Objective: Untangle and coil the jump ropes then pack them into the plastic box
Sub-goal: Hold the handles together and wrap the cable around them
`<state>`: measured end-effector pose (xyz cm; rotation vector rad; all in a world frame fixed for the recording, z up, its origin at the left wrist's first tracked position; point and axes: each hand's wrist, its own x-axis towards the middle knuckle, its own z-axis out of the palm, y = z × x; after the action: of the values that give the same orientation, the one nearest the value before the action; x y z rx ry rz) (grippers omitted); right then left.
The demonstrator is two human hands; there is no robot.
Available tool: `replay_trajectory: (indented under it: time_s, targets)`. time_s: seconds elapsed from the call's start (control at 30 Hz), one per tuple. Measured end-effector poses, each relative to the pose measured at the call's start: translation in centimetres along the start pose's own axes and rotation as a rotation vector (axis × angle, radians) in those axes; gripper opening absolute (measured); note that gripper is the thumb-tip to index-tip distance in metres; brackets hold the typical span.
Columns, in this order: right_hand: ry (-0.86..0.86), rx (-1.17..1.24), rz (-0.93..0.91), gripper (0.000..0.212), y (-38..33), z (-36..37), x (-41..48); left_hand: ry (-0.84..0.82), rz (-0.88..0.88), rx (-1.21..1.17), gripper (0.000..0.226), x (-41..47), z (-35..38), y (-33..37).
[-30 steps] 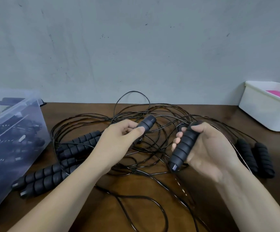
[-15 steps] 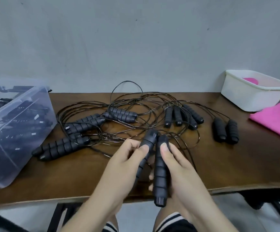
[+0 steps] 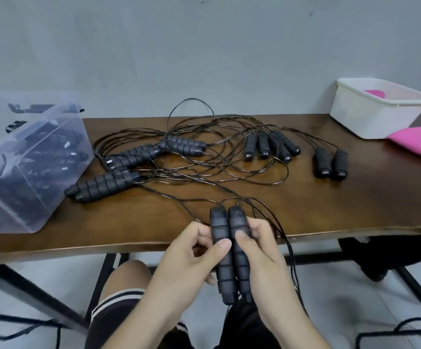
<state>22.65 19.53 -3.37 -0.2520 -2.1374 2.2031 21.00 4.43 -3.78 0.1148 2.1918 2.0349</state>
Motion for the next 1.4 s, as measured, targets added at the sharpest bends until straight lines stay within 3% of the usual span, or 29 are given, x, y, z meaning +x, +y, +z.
replay_trajectory:
  time_s: [0.17, 0.27, 0.33, 0.4, 0.5, 0.57, 0.63, 0.8, 0.93, 1.07, 1.23, 1.33, 1.4]
  targets:
    - [-0.184, -0.042, -0.047, 0.055, 1.1, -0.9, -1.6, 0.038, -0.017, -0.012, 0.006, -1.1, 0.1, -1.0]
    - [-0.338, -0.1, 0.006, 0.105, 1.6, -1.8, -1.7, 0.061, 0.002, -0.033, 0.007, -1.1, 0.2, -1.1]
    - [-0.409, -0.161, 0.008, 0.119, 1.4, -2.5, -1.1, 0.043, 0.017, 0.024, 0.014, -0.6, -0.1, -0.8]
    - [-0.374, -0.237, 0.005, 0.096, 0.6, -3.3, -0.3, 0.053, 0.093, 0.191, 0.02, -0.1, -0.6, -0.4]
    - [-0.369, -0.308, 0.039, 0.054, -1.3, -4.6, 0.7, 0.206, 0.355, 0.504, 0.026, 1.0, -1.3, 0.5]
    - [-0.456, -0.275, 0.063, 0.05, -3.0, -5.7, 1.4, 0.284, 0.558, 0.564, 0.015, 1.8, -1.5, 1.5]
    - [-0.563, -0.262, 0.075, 0.053, -4.7, -6.4, 2.0, 0.226, 0.693, 0.557, 0.017, 2.6, -1.2, 2.4]
    - [-0.712, -0.253, 0.071, 0.058, -6.3, -6.4, 2.8, 0.098, 0.863, 0.648, 0.033, 4.3, -0.9, 4.2]
    - [-0.726, -0.306, 0.076, 0.047, -6.9, -6.0, 2.8, 0.034, 0.916, 0.54, 0.036, 5.2, -0.8, 3.6]
    - [-0.782, -0.439, 0.022, 0.043, -9.0, -7.2, 3.3, -0.023, 0.805, 0.423, 0.039, 5.9, -2.1, 3.7]
    - [-0.835, -0.444, -0.082, 0.053, -12.5, -7.1, 2.6, 0.178, 0.169, -0.239, 0.04, 6.6, -0.4, 2.7]
    - [-0.741, -0.664, -0.326, 0.044, -12.7, -4.6, 2.0, 0.189, 0.089, -0.385, 0.032, 5.6, 2.1, 1.6]
    - [-0.671, -0.663, -0.401, 0.045, -12.5, -3.1, 1.9, 0.186, 0.081, -0.388, 0.022, 4.6, 3.6, 1.9]
